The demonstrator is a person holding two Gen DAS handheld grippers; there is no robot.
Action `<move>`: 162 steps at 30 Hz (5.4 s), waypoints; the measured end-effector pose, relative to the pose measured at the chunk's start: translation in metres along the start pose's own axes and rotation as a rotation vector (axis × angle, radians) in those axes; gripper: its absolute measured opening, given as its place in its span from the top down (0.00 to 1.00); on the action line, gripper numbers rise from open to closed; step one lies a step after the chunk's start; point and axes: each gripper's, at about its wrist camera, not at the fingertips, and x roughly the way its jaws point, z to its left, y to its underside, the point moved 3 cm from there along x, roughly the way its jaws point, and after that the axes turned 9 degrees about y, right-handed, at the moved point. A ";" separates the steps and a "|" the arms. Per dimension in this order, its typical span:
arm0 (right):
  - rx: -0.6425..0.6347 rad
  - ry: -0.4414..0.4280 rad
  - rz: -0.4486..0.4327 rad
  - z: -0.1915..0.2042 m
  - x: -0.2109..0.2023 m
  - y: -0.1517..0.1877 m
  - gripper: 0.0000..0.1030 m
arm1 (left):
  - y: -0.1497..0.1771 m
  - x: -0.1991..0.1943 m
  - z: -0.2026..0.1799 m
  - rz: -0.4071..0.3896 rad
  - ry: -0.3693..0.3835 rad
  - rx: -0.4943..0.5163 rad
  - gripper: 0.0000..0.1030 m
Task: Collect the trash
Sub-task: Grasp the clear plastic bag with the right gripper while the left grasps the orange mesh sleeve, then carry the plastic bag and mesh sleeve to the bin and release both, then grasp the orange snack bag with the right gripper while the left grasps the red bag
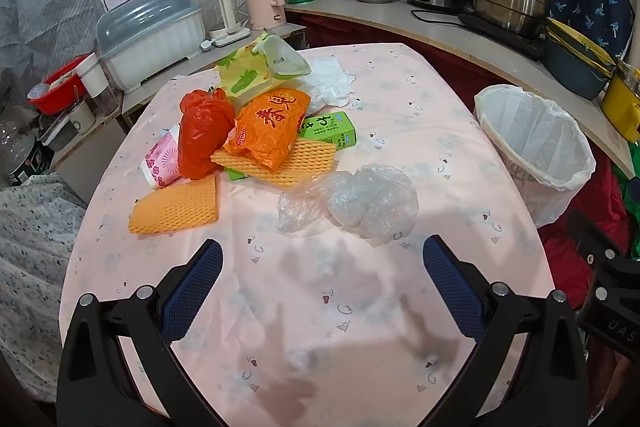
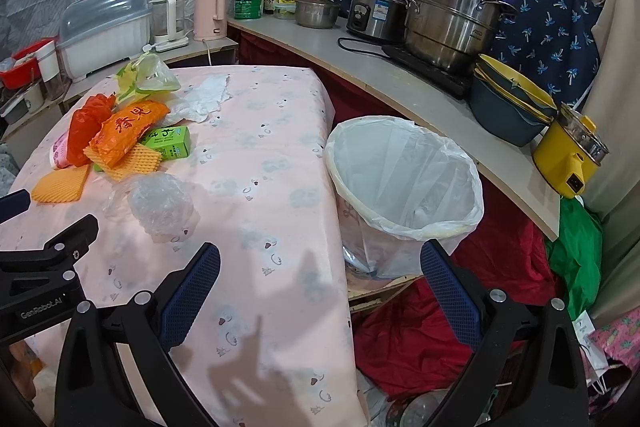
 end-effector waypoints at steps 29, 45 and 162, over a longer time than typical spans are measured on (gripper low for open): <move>-0.145 -0.205 0.005 0.150 0.045 -0.028 0.13 | 0.010 0.045 0.169 0.027 -0.095 -0.167 0.07; -0.138 -0.255 0.167 0.185 0.106 -0.023 0.33 | 0.007 0.118 0.200 0.126 -0.022 -0.192 0.07; 0.226 -0.247 -0.078 0.049 0.065 -0.104 0.45 | -0.122 0.054 0.049 -0.079 0.174 -0.050 0.29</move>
